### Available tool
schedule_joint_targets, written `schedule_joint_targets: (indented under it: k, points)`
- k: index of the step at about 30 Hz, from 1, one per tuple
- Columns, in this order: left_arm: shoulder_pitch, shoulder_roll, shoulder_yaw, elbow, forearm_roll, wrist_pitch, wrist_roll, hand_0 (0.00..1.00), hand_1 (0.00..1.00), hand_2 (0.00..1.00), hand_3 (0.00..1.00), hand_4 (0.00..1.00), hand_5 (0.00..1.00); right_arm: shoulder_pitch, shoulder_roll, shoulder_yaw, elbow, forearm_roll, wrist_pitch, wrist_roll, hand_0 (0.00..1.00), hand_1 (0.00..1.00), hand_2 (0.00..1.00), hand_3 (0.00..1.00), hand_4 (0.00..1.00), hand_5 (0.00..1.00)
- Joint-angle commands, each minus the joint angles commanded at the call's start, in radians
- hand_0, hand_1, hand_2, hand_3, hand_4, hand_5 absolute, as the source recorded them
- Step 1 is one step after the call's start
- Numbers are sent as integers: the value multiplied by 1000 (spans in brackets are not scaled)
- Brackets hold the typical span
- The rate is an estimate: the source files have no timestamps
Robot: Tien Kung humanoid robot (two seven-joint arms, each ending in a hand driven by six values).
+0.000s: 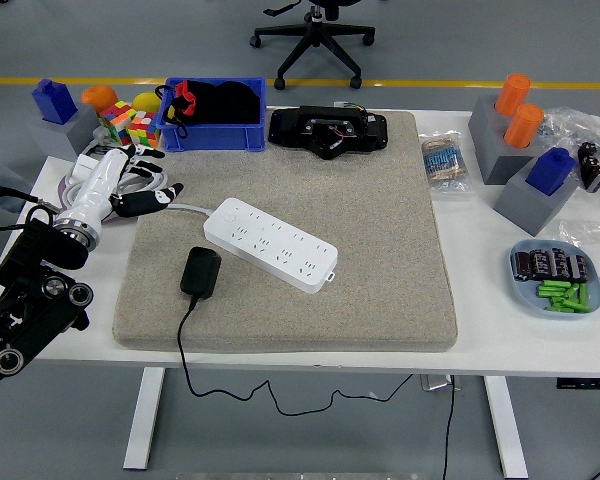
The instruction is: Press the white button,pick up the black plug,place it near the board,insert it into the board
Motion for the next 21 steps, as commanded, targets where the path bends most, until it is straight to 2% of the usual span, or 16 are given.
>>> schedule_joint_targets:
  k: [1,2,7,8,13,14,19,20,21]
  points:
    - [-8,0,8,2,1,-4,3,747,520,460,726,800,351,0,0,0,0,0,0,0,641,644,624,604,681,459]
    - [-16,0,16,4,1,-8,5,266,229,317,730,783,259,0,-1,0,-1,0,0,0,638,644,624,604,681,459]
    - [-65,0,71,22,-13,-14,-3,266,229,317,730,783,259,-1,-3,-1,-4,1,0,-1,638,644,624,604,681,459]
    - [-79,-1,86,30,-19,-13,-8,154,83,184,718,807,381,0,-4,-2,-4,2,0,-1,639,644,624,604,681,458]
    - [-131,-10,149,70,-31,-12,-42,154,83,184,718,807,381,3,-7,-10,-2,5,0,0,639,644,624,604,681,458]
    - [-138,-12,159,75,-30,-15,-43,83,2,73,685,783,371,4,-7,-11,-2,6,0,0,639,644,624,604,681,458]
    - [-167,-23,209,100,-21,-42,-28,83,2,73,685,783,371,3,-8,-16,-3,8,0,0,639,644,624,604,681,458]
    - [-172,-25,218,107,-20,-52,-22,112,2,36,634,774,341,2,-8,-16,-3,8,0,-1,639,644,624,604,681,459]
    - [-176,-27,224,112,-19,-61,-15,112,2,36,634,774,341,0,-8,-17,-4,8,1,-1,639,644,624,604,681,459]
